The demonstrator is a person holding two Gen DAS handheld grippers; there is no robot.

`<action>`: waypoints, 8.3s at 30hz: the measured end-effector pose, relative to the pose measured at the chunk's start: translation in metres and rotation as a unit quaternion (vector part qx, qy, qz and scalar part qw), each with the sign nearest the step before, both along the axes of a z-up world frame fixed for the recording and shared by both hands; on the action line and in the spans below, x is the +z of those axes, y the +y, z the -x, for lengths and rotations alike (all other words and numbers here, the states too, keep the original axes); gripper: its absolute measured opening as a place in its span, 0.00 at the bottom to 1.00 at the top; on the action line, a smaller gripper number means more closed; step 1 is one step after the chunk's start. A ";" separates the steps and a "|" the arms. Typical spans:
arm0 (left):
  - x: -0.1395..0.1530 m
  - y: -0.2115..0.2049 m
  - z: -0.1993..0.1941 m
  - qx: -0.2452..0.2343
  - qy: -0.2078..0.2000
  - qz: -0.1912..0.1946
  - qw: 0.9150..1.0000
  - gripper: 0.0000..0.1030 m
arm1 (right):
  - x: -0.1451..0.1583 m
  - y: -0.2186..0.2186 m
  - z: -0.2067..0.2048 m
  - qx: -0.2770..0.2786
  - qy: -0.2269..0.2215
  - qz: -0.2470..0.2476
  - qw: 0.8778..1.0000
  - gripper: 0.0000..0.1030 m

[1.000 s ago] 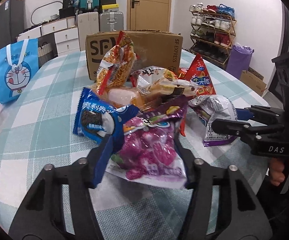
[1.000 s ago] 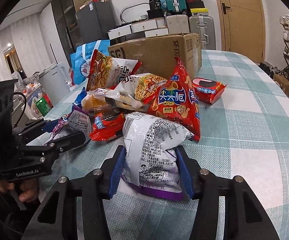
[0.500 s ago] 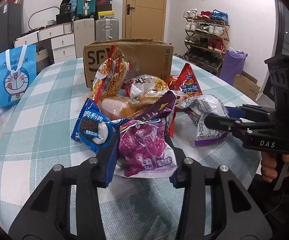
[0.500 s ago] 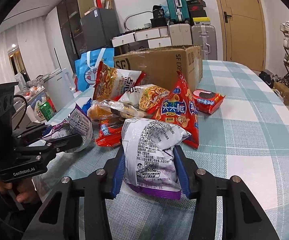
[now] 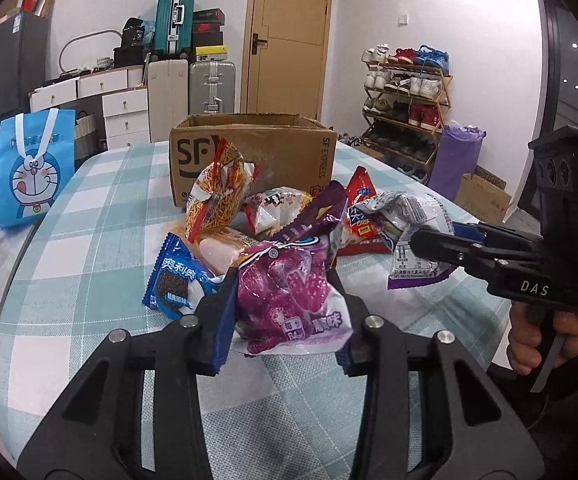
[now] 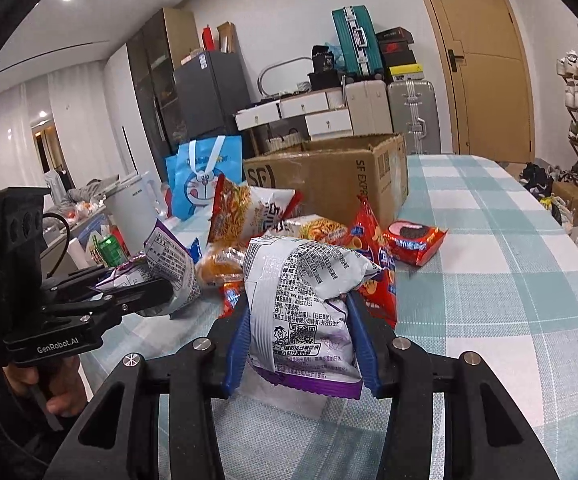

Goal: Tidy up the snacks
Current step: 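Lift both bags and carry them over the open cardboard box, then open both tools to drop the bags into the box, then withdraw, then grasp the blue Oreo pack with the left tool while the right tool grasps the red cracker bag, then lift the Oreo pack and red cracker bag and carry them over the box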

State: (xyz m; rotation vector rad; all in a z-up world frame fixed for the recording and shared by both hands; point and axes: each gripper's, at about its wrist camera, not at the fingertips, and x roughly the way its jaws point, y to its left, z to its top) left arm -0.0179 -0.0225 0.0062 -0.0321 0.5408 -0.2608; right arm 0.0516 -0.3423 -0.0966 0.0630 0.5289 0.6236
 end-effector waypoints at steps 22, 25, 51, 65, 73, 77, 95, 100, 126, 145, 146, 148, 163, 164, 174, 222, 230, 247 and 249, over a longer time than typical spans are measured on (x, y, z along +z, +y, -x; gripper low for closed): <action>0.040 0.016 -0.029 0.039 -0.020 0.022 0.999 0.36 | 0.027 -0.007 -0.016 -0.013 -0.008 -0.026 1.000 0.45; 0.046 0.017 -0.040 0.044 -0.022 0.021 0.999 0.36 | 0.033 -0.008 -0.023 -0.021 -0.013 -0.024 0.999 0.45; 0.090 0.018 -0.136 0.066 -0.028 0.038 0.997 0.36 | 0.089 -0.004 -0.083 -0.046 -0.023 -0.050 0.997 0.45; 0.114 0.010 -0.191 0.077 -0.027 0.022 0.996 0.36 | 0.102 0.013 -0.127 -0.055 -0.011 -0.046 0.997 0.45; 0.110 0.007 -0.236 0.088 -0.005 0.010 0.996 0.36 | 0.093 0.028 -0.164 -0.062 0.013 -0.037 0.997 0.45; 0.100 0.003 -0.258 0.094 0.009 -0.001 0.996 0.36 | 0.090 0.035 -0.183 -0.066 0.023 -0.033 0.997 0.45; 0.067 0.000 -0.313 0.100 0.060 -0.014 0.993 0.39 | 0.075 0.051 -0.206 -0.066 0.034 -0.016 0.997 0.49; 0.073 0.005 -0.299 0.105 0.040 -0.022 0.993 0.81 | 0.080 0.041 -0.199 -0.070 0.029 -0.023 0.997 0.62; 0.058 0.047 -0.150 0.099 0.026 -0.015 0.995 0.99 | 0.043 0.001 -0.118 -0.050 0.070 0.009 0.996 0.99; 0.007 0.052 -0.115 0.104 0.067 -0.026 0.992 0.99 | 0.006 0.013 -0.099 -0.041 0.090 0.042 0.994 0.99; 0.005 0.050 -0.115 0.102 0.069 -0.027 0.992 0.99 | 0.005 0.013 -0.099 -0.045 0.089 0.041 0.994 0.99; 0.000 0.048 -0.115 0.096 0.073 -0.032 0.992 0.99 | 0.004 0.014 -0.101 -0.044 0.091 0.043 0.994 0.99; -0.015 0.050 -0.110 0.078 0.090 -0.046 0.992 0.99 | -0.019 0.023 -0.117 -0.022 0.142 0.048 0.989 0.99; -0.016 0.051 -0.111 0.077 0.096 -0.042 0.992 0.99 | -0.020 0.023 -0.118 -0.020 0.144 0.045 0.988 0.99; -0.021 0.057 -0.116 0.072 0.110 -0.023 0.991 0.99 | -0.026 0.034 -0.123 -0.018 0.151 0.066 0.986 0.77; -0.040 0.039 -0.121 0.021 0.163 -0.074 0.984 0.67 | -0.008 0.011 -0.105 -0.014 0.085 -0.013 0.996 0.37; -0.034 0.038 -0.114 0.011 0.147 -0.075 0.986 0.43 | -0.008 0.012 -0.104 -0.015 0.083 -0.015 0.996 0.37; 0.013 0.054 -0.088 0.037 0.057 -0.020 0.998 0.42 | -0.004 0.012 -0.097 -0.009 0.070 -0.025 0.997 0.37; 0.018 0.056 -0.086 0.042 0.047 -0.015 0.998 0.42 | -0.004 0.012 -0.097 -0.007 0.068 -0.026 0.997 0.36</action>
